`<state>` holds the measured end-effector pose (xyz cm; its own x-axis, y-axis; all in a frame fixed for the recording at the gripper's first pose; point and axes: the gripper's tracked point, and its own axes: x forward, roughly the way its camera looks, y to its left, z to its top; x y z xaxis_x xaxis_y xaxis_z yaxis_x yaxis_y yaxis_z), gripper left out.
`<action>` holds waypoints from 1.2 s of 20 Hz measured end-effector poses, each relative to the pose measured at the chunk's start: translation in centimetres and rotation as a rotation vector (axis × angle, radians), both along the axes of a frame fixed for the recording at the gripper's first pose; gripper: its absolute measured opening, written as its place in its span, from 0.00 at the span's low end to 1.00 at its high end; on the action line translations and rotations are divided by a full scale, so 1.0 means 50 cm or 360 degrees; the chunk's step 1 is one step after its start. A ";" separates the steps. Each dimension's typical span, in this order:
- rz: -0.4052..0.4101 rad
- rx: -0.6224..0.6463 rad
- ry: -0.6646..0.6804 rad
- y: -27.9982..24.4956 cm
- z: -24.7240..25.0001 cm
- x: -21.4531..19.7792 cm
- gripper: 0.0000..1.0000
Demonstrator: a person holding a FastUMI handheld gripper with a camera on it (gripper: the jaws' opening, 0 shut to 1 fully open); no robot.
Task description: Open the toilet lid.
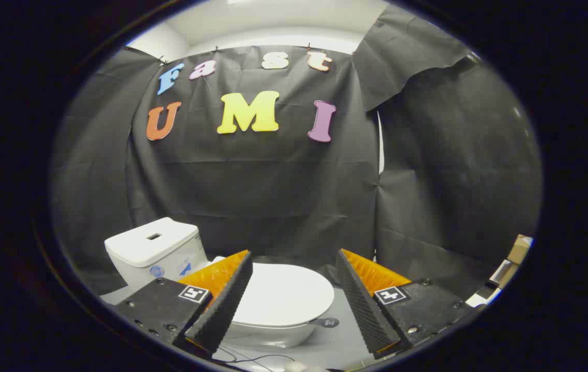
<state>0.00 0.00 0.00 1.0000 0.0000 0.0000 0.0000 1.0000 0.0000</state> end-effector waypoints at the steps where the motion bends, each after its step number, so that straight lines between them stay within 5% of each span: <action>1: 0.0004 -0.0004 -0.0002 0.001 -0.001 0.000 1.00; 16: 0.0056 -0.0041 -0.0013 0.029 0.009 0.012 1.00; 24: 0.0134 -0.0027 -0.0023 0.029 0.031 0.085 1.00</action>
<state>4.26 1.46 1.53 0.9964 0.0840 0.0137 -0.0837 0.9963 -0.0177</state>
